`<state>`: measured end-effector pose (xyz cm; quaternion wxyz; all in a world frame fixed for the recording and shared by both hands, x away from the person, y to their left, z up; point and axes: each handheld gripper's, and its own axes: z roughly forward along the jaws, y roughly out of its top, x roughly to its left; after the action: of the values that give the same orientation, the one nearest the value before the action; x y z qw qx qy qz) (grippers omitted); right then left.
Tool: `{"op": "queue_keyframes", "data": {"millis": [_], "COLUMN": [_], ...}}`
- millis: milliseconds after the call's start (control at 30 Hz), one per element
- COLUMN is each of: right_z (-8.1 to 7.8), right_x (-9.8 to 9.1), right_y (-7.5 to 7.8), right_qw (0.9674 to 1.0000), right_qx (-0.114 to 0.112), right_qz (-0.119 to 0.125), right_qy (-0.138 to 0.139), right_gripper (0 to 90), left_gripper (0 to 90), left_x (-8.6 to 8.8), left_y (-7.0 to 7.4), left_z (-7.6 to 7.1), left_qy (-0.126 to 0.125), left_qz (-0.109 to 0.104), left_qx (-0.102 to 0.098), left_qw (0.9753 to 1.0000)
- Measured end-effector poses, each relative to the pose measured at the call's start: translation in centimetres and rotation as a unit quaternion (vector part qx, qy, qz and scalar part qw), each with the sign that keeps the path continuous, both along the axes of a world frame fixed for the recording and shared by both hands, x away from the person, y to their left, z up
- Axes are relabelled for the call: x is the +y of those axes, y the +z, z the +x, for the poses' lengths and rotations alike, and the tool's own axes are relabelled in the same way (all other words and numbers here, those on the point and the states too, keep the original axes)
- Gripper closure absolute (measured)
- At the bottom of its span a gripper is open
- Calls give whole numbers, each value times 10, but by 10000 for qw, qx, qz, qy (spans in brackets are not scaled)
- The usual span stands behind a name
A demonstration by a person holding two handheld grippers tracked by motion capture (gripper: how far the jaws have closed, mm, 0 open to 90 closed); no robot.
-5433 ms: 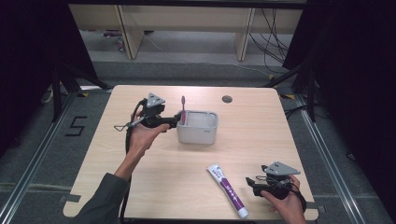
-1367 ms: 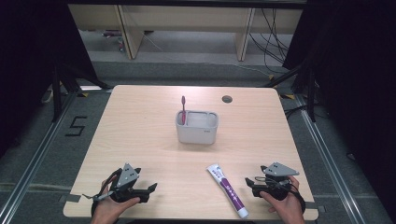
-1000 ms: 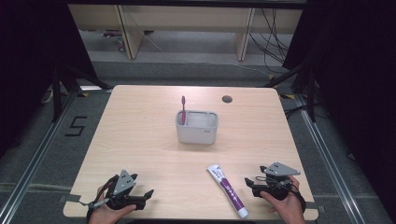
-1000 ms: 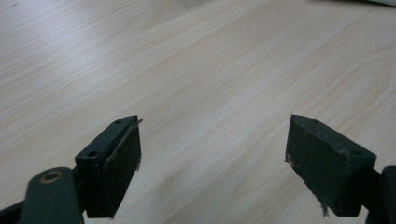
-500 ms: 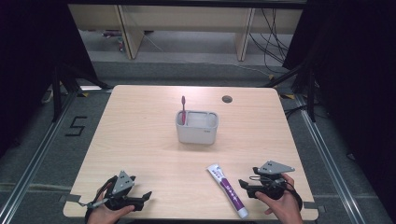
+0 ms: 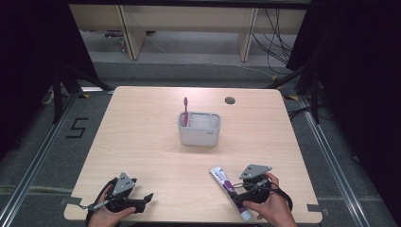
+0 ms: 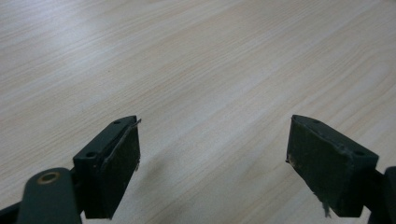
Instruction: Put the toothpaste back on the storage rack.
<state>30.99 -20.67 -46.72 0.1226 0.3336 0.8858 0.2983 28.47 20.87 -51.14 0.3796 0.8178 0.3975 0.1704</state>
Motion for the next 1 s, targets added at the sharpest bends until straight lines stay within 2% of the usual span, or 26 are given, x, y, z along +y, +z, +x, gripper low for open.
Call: {"op": "queue_keyframes", "data": {"millis": [33, 133, 167, 233, 267, 333, 367, 467, 533, 633, 667, 700, 767, 833, 867, 900, 933, 967, 1000], "right_z": [2, 6, 6, 6, 5, 8, 8, 10, 13, 13, 14, 14, 16, 19, 19, 19, 20, 20, 21], "right_x": [3, 9, 12, 15, 18, 19, 21, 22, 22, 23, 24, 24, 26, 28, 28, 28, 29, 30, 30], "right_y": [-2, -4, -5, -4, -5, -6, -7, -9, -10, -11, -12, -11, -14, -13, -13, -13, -13, -14, -12], "right_qw": [9999, 9997, 9997, 9991, 9988, 9980, 9977, 9974, 9966, 9963, 9959, 9957, 9954, 9942, 9942, 9938, 9935, 9932, 9927], "right_qx": [-56, 133, 87, 255, 339, 296, 357, 419, 484, 494, 546, 628, 618, 565, 565, 667, 632, 694, 754], "right_qz": [13, -138, -184, -289, -308, -443, -480, -498, -510, -581, -554, -578, -597, -777, -777, -766, -813, -803, -773], "right_qy": [94, 126, 149, 195, 160, 328, 323, 305, 426, 385, 454, 372, 413, 484, 484, 456, 492, 476, 533], "right_gripper": [214, 259, 282, 327, 339, 380, 403, 435, 468, 490, 499, 502, 502, 521, 521, 535, 546, 560, 577], "left_gripper": [169, 169, 169, 169, 169, 169, 169, 169, 169, 169, 169, 169, 169, 169, 169, 169, 169, 169, 170], "left_x": [0, 0, 0, 0, 0, 0, -1, 0, -1, -1, -2, -1, -2, -2, -2, -2, -2, -3, -3], "left_y": [0, 0, 0, 0, 1, 0, 0, 1, 0, 0, 0, 0, 0, -1, -1, 0, 0, 0, 0], "left_z": [0, 0, 0, 0, 0, -1, -1, -1, -1, -1, -1, -1, 0, -1, -1, -1, -1, -1, -1], "left_qy": [0, 10, 12, 13, 14, -10, -4, -10, 5, -12, -11, -29, -1, -35, -35, -40, -90, -59, -50], "left_qz": [0, -44, -31, -20, 57, 25, 14, 39, -12, -18, -18, -7, -20, -12, -12, 13, 59, -7, 20], "left_qx": [0, -48, -44, -28, -17, -22, -28, -36, -57, -51, -51, -47, -50, -43, -43, -36, -13, -43, -42], "left_qw": [10000, 10000, 10000, 10000, 10000, 10000, 10000, 10000, 10000, 10000, 10000, 10000, 10000, 10000, 10000, 10000, 9999, 10000, 10000]}}
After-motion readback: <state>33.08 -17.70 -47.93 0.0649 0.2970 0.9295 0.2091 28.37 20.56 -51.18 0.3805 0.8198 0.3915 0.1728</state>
